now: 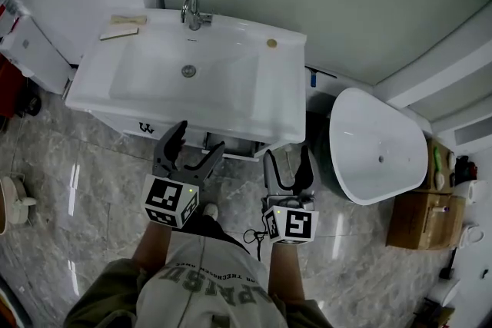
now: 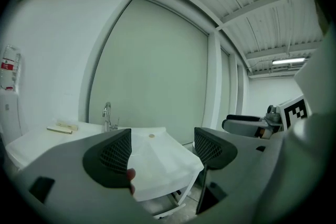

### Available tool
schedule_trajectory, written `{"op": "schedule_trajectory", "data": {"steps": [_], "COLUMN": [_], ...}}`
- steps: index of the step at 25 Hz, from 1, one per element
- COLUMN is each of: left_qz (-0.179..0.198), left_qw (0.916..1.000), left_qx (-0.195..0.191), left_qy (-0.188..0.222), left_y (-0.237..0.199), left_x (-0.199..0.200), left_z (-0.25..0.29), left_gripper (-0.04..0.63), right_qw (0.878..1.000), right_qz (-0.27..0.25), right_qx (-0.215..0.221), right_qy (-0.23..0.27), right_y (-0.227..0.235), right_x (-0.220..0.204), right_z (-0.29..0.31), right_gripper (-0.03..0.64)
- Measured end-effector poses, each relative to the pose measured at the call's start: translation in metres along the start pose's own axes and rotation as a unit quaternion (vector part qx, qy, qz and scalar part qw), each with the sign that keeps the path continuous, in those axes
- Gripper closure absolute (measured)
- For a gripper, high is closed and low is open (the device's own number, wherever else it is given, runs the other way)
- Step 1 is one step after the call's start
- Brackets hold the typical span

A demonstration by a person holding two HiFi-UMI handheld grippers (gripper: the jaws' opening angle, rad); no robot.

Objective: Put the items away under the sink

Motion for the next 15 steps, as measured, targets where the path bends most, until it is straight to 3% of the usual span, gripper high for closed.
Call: {"op": "schedule_trajectory", "data": {"steps": [7, 15], "left_qz": [0.003, -0.005], "left_qw": [0.9998, 0.9997], "left_qx": [-0.001, -0.003], "left_qy": [-0.022, -0.023], "left_y": [-0.011, -0.067], "left_x": [-0.005, 0.007], "left_z": [0.026, 0.073], "left_gripper": [0.233, 0.233], "right_qw": [1.000, 0.999], "right_qz": [0.017, 0.020], "right_qx": [-0.004, -0.023], "right_qy": [-0.016, -0.023], "right_y": [0.010, 0.012], "right_x": [-0.014, -0.017], "right_z": [0.028, 0.091], "right_gripper": [0.288, 0.288]}}
Point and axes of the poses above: the fingertips, and each gripper's own axes: z forward along the fingers, y to its right, x out of its top, the point moved 10 cm from there along -z, backward along the fingers, and after that the axes turned 7 degrees about -x, right-handed, at the moved point
